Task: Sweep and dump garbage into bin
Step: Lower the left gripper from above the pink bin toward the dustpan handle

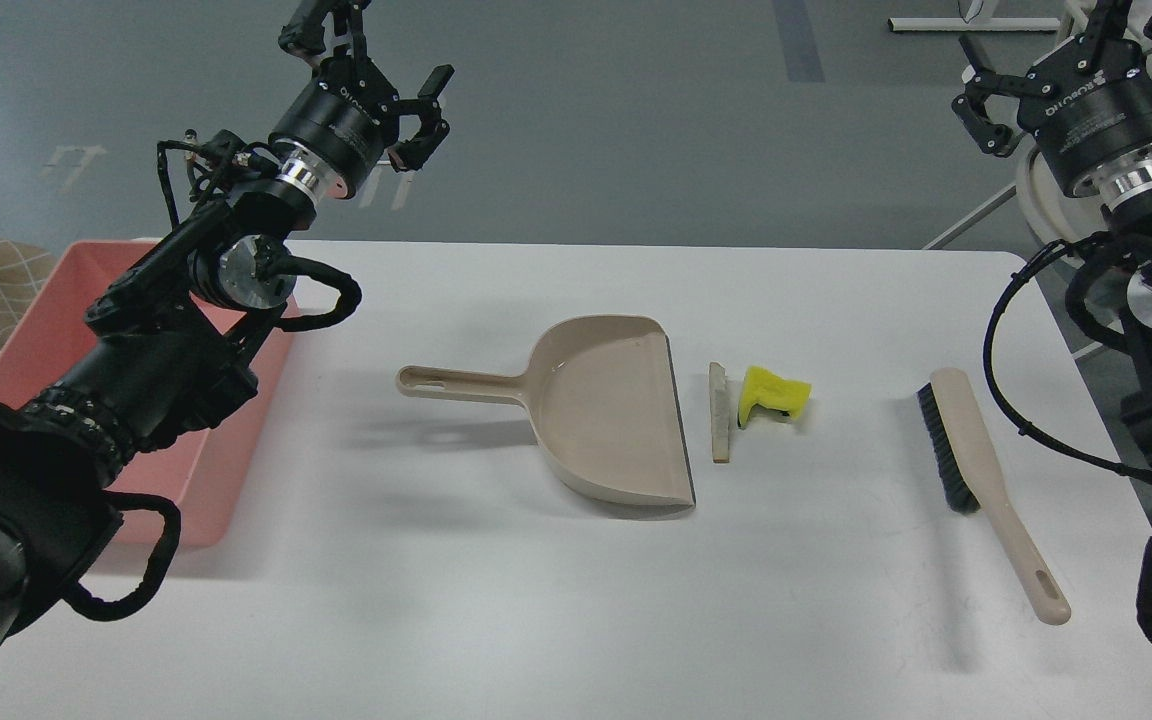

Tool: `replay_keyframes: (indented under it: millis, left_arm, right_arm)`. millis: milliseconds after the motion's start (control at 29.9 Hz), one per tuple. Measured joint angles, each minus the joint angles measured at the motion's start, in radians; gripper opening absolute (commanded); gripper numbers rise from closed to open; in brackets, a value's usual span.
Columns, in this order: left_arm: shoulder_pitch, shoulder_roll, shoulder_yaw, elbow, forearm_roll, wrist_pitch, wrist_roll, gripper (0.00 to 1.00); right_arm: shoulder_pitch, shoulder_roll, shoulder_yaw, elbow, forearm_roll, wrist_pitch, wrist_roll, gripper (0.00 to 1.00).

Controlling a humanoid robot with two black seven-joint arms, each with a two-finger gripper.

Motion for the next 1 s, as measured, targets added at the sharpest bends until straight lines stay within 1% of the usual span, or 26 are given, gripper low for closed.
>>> replay_keyframes:
  millis: [167,267,468,602,802,869,1003]
  left_arm:
    - [0.046,0.018,-0.011,-0.084,-0.001,0.000,-0.003,0.98]
    - [0.089,0.062,-0.013,-0.164,-0.001,0.012,-0.003,0.98]
    - [0.230,0.204,-0.011,-0.446,-0.002,0.082,0.009,0.98]
    - [0.320,0.302,-0.028,-0.656,-0.003,0.150,0.010,0.98]
    - [0.474,0.416,-0.055,-0.808,0.000,0.179,0.011,0.98]
    - [0.540,0.462,-0.074,-0.878,0.001,0.192,0.011,0.98]
    - [0.674,0.511,-0.136,-1.020,0.013,0.240,0.014,0.98]
  right_arm:
    - [-0.006,-0.011,0.001,0.038,0.000,0.000,0.001,1.00]
    - [-0.011,-0.012,0.001,0.043,0.000,0.000,0.001,1.00]
    - [-0.024,-0.023,0.004,0.043,0.000,0.000,0.008,1.00]
    - [-0.042,-0.024,0.017,0.041,0.000,0.000,0.011,1.00]
    - [-0.053,-0.029,0.028,0.045,0.000,0.000,0.012,1.00]
    - [-0.053,-0.039,0.028,0.050,0.000,0.000,0.012,1.00]
    - [-0.057,-0.052,0.030,0.055,0.000,0.000,0.012,1.00]
